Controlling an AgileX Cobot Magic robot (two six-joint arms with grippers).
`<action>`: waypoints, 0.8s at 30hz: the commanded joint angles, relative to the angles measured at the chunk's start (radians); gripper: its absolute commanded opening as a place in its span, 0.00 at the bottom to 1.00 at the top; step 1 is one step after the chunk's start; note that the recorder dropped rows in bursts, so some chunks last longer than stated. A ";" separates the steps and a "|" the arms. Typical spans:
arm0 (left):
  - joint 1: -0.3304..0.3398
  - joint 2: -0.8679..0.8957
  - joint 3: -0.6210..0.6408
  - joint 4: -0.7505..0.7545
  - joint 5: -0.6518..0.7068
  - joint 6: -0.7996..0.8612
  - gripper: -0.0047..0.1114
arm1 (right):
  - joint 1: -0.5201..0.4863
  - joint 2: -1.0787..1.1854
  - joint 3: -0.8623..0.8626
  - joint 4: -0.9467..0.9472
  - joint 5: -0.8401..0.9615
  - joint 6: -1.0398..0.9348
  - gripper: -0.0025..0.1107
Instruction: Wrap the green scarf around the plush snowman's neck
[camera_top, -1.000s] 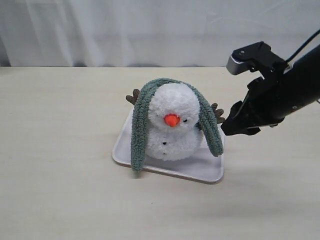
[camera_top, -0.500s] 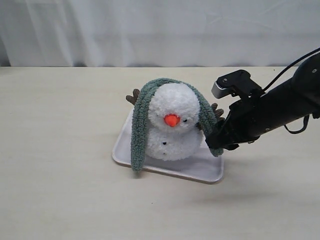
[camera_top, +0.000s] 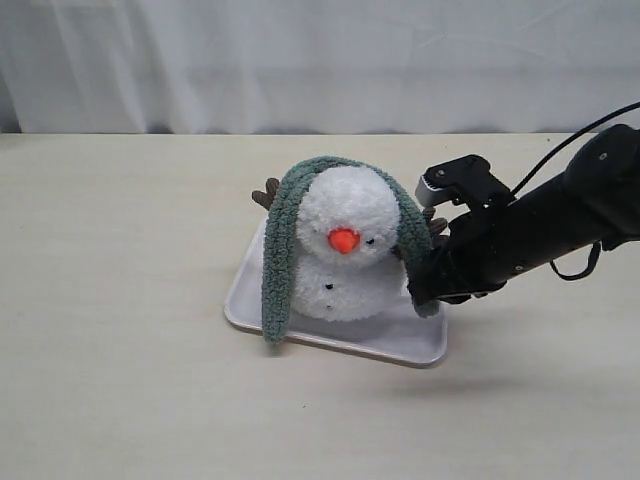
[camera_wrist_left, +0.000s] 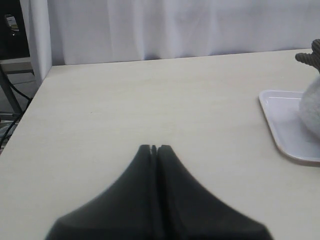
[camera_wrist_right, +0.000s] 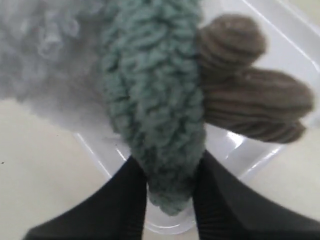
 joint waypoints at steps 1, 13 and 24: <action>-0.003 -0.002 0.004 0.001 -0.015 -0.002 0.04 | -0.003 -0.026 -0.023 0.102 0.137 -0.129 0.06; -0.003 -0.002 0.004 0.001 -0.015 -0.002 0.04 | -0.003 -0.026 -0.036 0.233 0.292 -0.026 0.06; -0.003 -0.002 0.004 0.001 -0.015 -0.002 0.04 | -0.003 0.052 0.004 0.233 0.169 -0.042 0.06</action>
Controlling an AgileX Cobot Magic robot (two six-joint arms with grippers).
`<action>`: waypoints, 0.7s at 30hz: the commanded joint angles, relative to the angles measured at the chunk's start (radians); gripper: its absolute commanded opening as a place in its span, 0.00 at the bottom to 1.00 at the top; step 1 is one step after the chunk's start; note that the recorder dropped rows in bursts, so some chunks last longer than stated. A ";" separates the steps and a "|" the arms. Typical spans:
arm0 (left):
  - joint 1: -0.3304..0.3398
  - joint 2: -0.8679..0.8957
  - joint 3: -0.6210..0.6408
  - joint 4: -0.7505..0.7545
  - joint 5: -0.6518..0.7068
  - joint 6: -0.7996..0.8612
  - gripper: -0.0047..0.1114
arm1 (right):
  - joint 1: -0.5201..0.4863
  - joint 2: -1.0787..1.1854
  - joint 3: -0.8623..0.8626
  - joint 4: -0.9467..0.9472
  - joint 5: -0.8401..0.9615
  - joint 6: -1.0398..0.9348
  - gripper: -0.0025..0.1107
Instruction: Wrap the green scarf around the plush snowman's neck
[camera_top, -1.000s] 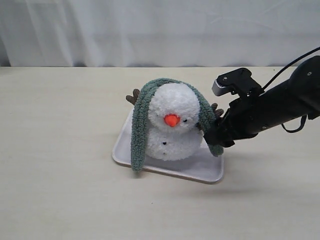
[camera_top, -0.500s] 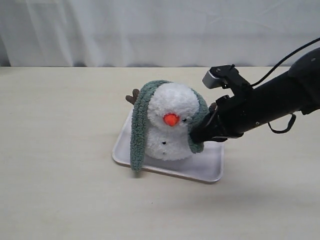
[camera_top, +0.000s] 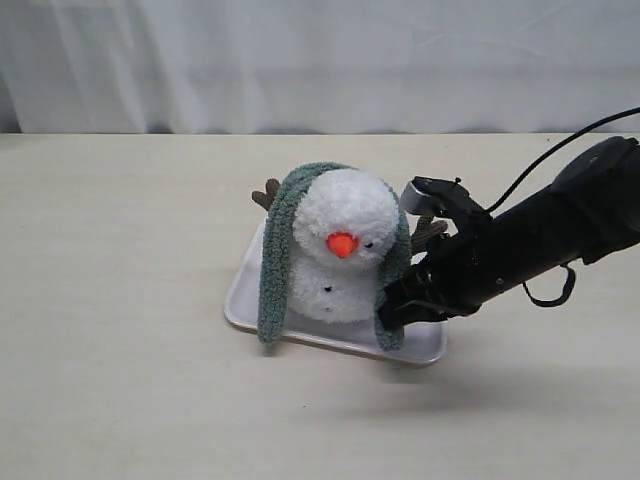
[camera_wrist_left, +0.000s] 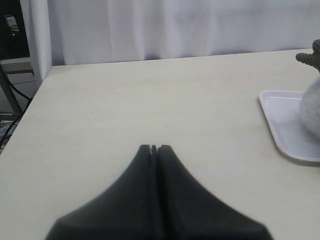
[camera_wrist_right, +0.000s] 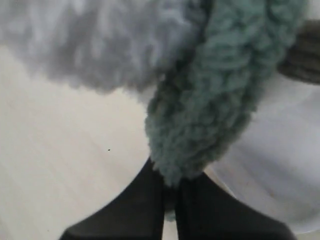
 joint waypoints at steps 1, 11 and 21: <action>-0.003 -0.002 0.004 0.001 -0.010 -0.002 0.04 | -0.003 0.007 0.005 -0.001 -0.049 -0.010 0.06; -0.003 -0.002 0.004 0.001 -0.010 -0.002 0.04 | -0.003 0.058 0.005 -0.015 -0.010 -0.021 0.30; -0.003 -0.002 0.004 0.001 -0.010 -0.002 0.04 | -0.003 -0.120 0.005 -0.291 0.145 0.214 0.49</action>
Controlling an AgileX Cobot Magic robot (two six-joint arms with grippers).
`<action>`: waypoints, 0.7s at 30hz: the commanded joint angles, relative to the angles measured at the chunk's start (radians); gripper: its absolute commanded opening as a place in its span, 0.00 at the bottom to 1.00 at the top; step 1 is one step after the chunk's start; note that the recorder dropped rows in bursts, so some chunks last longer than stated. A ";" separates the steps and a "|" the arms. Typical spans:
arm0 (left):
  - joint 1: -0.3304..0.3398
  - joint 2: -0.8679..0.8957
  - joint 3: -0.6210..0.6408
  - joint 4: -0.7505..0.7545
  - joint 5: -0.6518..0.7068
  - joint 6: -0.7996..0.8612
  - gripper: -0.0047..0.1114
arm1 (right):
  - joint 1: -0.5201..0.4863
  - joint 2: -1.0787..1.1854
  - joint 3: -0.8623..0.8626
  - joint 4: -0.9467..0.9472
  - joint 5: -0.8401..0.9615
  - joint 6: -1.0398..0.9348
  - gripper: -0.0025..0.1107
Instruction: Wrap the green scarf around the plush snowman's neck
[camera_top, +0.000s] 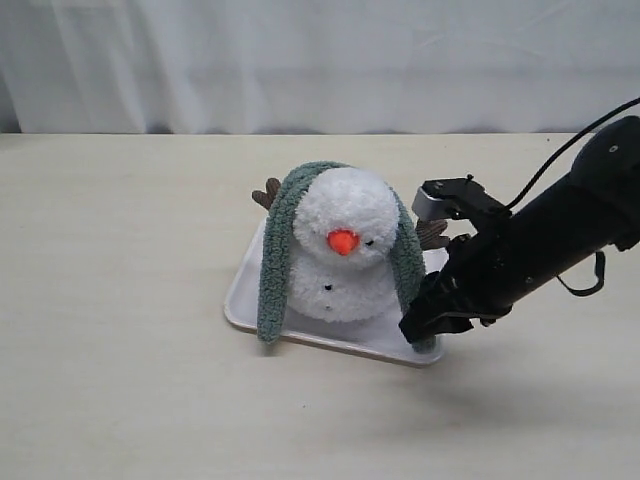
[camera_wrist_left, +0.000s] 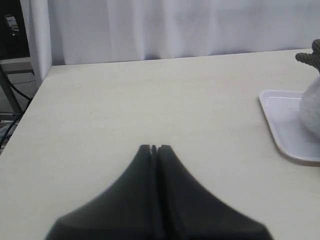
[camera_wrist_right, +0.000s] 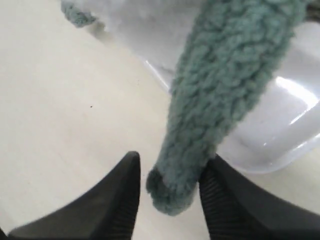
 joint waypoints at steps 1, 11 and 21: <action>-0.003 -0.002 0.004 0.001 -0.010 -0.002 0.04 | -0.003 -0.037 0.005 -0.038 0.118 0.065 0.54; -0.003 -0.002 0.004 0.001 -0.017 -0.002 0.04 | -0.003 -0.099 -0.094 0.015 0.355 0.083 0.43; -0.003 -0.002 0.004 0.001 -0.017 -0.002 0.04 | 0.012 -0.285 -0.202 0.010 0.116 0.089 0.06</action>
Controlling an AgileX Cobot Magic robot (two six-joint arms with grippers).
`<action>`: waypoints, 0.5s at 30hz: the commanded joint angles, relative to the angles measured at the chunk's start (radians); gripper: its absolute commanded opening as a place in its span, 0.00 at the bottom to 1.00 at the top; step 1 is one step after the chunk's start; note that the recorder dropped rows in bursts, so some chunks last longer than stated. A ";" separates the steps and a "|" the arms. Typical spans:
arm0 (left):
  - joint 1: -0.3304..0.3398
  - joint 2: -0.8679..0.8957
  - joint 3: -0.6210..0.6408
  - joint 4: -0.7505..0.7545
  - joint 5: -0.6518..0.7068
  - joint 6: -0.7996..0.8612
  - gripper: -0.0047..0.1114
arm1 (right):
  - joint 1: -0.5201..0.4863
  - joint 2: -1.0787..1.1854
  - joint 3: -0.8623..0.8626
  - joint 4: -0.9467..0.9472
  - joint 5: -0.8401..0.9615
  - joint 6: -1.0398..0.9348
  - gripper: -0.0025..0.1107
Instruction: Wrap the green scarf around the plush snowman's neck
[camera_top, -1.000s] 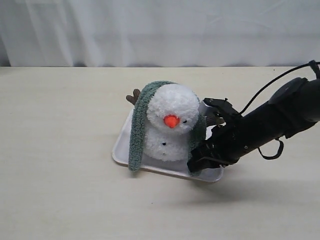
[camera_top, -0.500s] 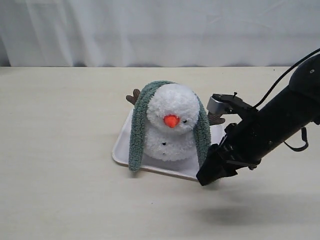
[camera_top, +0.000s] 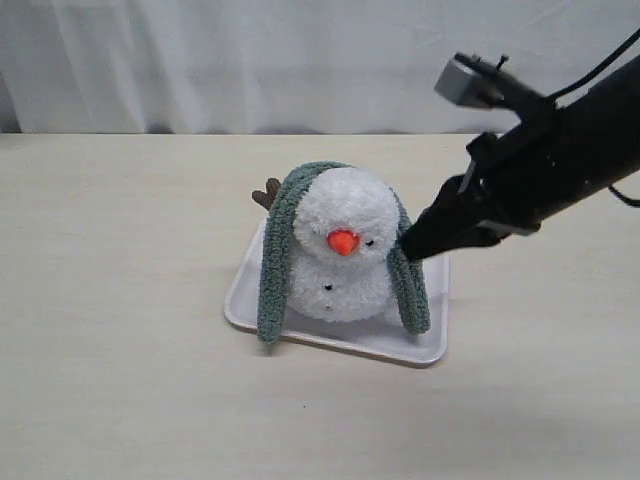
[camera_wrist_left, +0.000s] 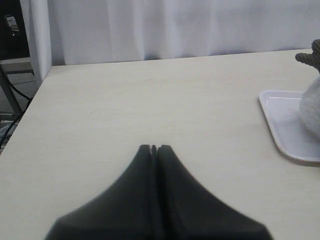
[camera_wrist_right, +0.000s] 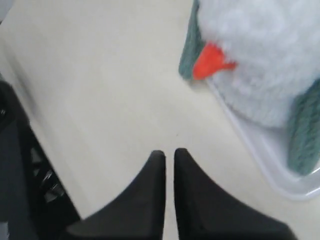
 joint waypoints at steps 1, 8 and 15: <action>-0.003 -0.002 0.004 0.001 -0.017 -0.002 0.04 | 0.026 -0.064 -0.031 -0.003 -0.201 0.008 0.06; -0.003 -0.002 0.004 0.001 -0.017 -0.002 0.04 | 0.253 -0.008 -0.139 -0.195 -0.560 0.155 0.06; -0.003 -0.002 0.004 0.001 -0.011 -0.002 0.04 | 0.387 0.183 -0.277 -0.651 -0.655 0.560 0.06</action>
